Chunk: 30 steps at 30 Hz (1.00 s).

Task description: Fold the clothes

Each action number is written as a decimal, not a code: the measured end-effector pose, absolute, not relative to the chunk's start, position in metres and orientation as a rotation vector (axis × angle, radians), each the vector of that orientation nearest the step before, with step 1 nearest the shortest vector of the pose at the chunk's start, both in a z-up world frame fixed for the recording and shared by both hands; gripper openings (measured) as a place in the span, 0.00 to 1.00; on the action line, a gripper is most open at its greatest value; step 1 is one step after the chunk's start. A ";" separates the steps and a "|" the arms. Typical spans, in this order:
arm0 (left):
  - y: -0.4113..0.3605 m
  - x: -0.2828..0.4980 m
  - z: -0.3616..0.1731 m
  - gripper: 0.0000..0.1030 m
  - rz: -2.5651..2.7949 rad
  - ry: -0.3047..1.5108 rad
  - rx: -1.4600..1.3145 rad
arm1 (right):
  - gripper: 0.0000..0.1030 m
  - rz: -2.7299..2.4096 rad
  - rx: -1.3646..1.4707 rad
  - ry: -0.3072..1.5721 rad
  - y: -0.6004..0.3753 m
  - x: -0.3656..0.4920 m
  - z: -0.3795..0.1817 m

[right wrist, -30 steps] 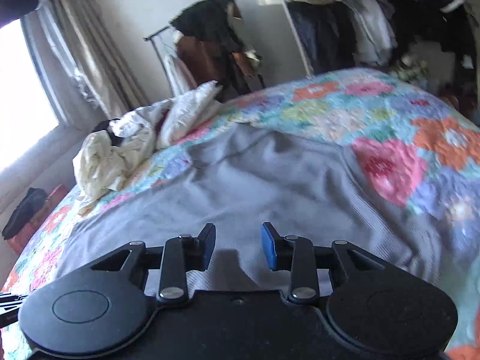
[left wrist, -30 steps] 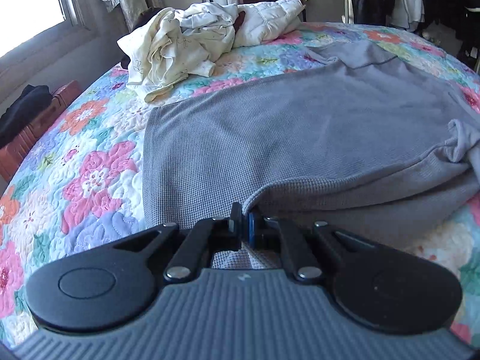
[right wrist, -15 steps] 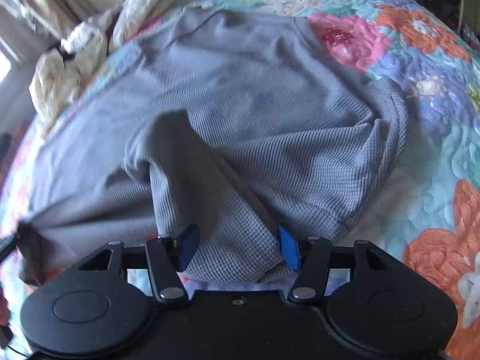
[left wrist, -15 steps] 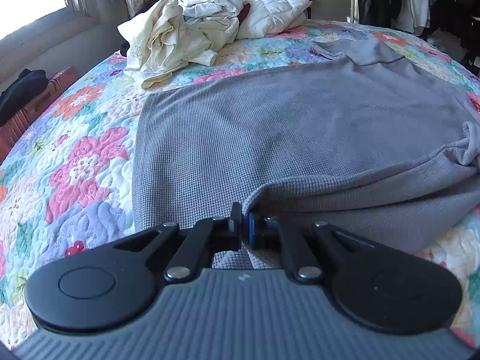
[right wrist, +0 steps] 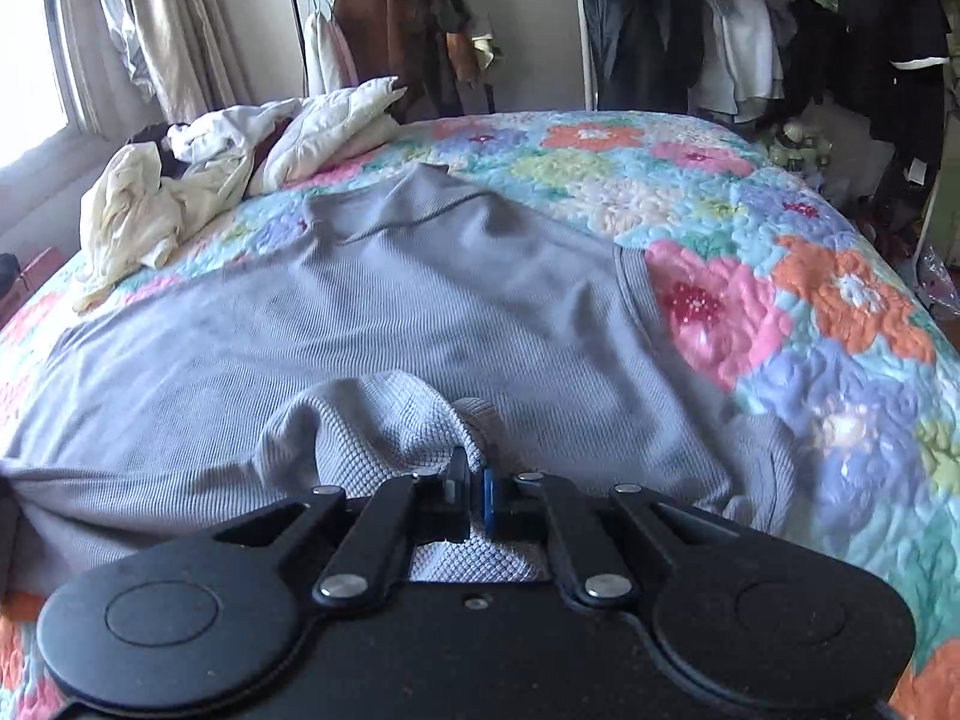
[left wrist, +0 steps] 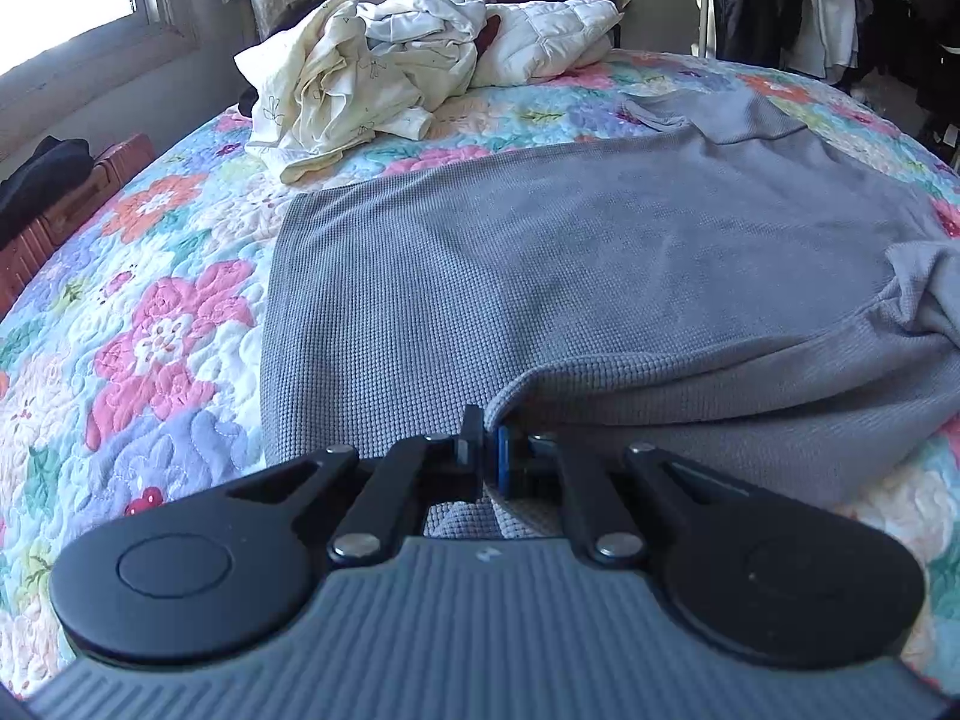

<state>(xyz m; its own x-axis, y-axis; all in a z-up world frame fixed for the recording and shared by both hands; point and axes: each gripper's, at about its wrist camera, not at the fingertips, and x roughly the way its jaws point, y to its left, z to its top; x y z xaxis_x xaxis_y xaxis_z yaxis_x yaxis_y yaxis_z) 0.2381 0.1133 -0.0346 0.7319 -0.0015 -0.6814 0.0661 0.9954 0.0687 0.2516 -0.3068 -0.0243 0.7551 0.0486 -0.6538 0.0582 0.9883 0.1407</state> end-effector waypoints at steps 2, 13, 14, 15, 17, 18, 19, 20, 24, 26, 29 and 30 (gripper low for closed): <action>0.114 0.239 -0.035 0.04 -0.030 0.740 0.071 | 0.04 -0.028 0.164 0.708 -0.307 0.267 -0.021; 0.120 0.247 -0.050 0.04 -0.024 0.786 0.028 | 0.05 -0.051 0.198 0.462 -0.308 0.278 0.005; 0.122 0.248 -0.051 0.04 -0.027 0.794 0.013 | 0.05 -0.052 0.206 0.429 -0.310 0.280 0.009; 0.124 0.248 -0.051 0.04 -0.030 0.802 -0.002 | 0.08 -0.048 0.212 0.416 -0.311 0.282 0.010; 0.128 0.250 -0.053 0.06 -0.035 0.817 -0.032 | 0.10 -0.048 0.205 0.460 -0.313 0.291 0.002; 0.130 0.251 -0.054 0.07 -0.038 0.825 -0.047 | 0.13 -0.077 0.191 0.500 -0.314 0.291 -0.006; 0.132 0.252 -0.055 0.09 -0.040 0.833 -0.059 | 0.14 -0.103 0.183 0.541 -0.315 0.290 -0.014; 0.132 0.252 -0.056 0.10 -0.040 0.838 -0.057 | 0.15 -0.117 0.203 0.582 -0.318 0.288 -0.019; 0.132 0.252 -0.053 0.21 -0.032 0.837 -0.041 | 0.48 -0.148 0.430 0.703 -0.349 0.263 -0.029; 0.133 0.251 -0.048 0.29 -0.033 0.834 -0.038 | 0.53 -0.149 0.499 0.721 -0.358 0.247 -0.033; 0.138 0.247 -0.038 0.34 -0.046 0.820 -0.044 | 0.54 -0.114 0.469 0.767 -0.351 0.245 -0.039; 0.140 0.244 -0.035 0.36 -0.047 0.812 -0.048 | 0.54 -0.102 0.460 0.782 -0.348 0.244 -0.041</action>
